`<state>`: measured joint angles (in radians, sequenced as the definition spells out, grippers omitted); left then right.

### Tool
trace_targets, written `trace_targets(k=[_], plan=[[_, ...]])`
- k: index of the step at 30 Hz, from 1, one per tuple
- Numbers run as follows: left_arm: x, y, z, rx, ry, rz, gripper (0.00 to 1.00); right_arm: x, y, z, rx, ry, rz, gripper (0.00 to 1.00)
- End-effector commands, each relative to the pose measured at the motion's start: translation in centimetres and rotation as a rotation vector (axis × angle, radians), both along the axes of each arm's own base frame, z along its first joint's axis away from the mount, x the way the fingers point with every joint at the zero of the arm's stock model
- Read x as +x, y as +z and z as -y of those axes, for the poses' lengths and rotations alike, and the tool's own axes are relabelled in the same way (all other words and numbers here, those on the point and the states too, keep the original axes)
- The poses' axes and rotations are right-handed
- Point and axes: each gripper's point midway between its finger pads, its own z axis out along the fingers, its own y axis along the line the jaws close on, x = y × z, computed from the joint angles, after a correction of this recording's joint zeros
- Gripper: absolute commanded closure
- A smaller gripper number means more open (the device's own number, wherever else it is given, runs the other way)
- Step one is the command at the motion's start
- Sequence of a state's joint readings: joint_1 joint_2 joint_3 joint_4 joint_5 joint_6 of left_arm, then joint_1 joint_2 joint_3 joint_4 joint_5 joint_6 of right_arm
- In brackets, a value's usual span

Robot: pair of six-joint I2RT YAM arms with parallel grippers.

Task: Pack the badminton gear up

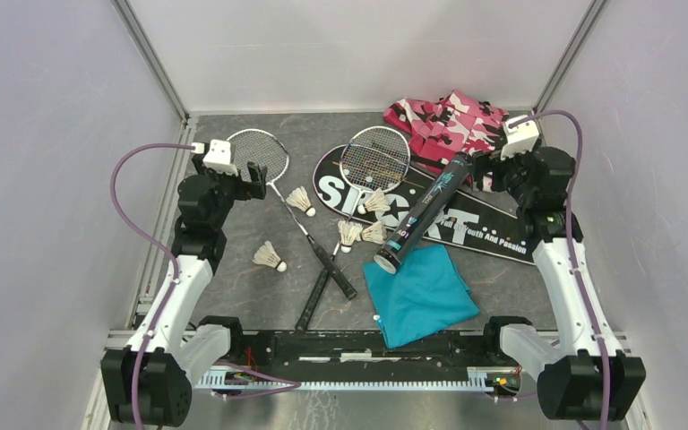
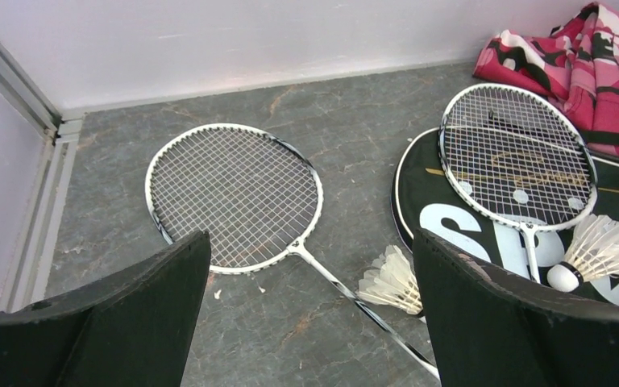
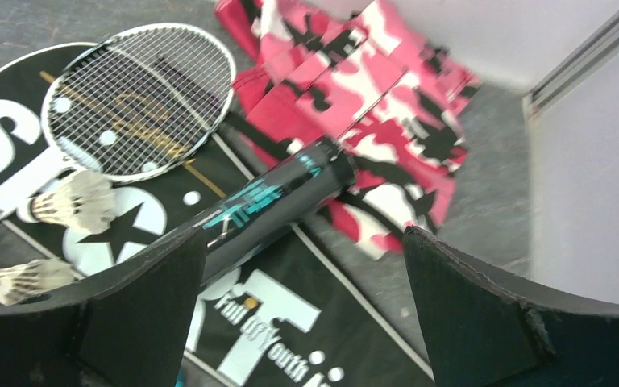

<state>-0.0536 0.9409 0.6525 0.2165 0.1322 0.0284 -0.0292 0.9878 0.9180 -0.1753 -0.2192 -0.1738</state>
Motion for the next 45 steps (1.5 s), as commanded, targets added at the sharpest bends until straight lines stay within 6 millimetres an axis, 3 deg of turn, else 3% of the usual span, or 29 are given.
trace_targets(k=[1, 7, 10, 23, 33, 45], plan=[[0.6, 1.2, 0.9, -0.007, -0.052, 0.014, 0.00, 0.1, -3.3, -1.8, 0.177, 0.011, -0.138, 0.02], [1.0, 0.0, 1.5, -0.019, -0.081, -0.006, 0.00, 1.0, -9.0, -4.8, 0.380, -0.027, -0.278, 0.02], [1.1, -0.3, 1.6, -0.021, -0.085, -0.012, 0.00, 1.5, -11.5, -5.3, 0.425, -0.085, -0.336, 0.02], [1.2, -1.2, 1.9, -0.018, -0.104, -0.025, 0.00, 2.3, -19.1, -6.9, 0.500, -0.197, -0.555, 0.02], [1.2, -1.7, 1.8, -0.004, -0.103, -0.028, 0.00, 4.3, -22.3, -8.1, 0.544, -0.205, -0.620, 0.02], [1.3, -1.9, 1.8, 0.003, -0.108, -0.033, 0.00, 6.3, -23.3, -8.5, 0.560, -0.215, -0.636, 0.04]])
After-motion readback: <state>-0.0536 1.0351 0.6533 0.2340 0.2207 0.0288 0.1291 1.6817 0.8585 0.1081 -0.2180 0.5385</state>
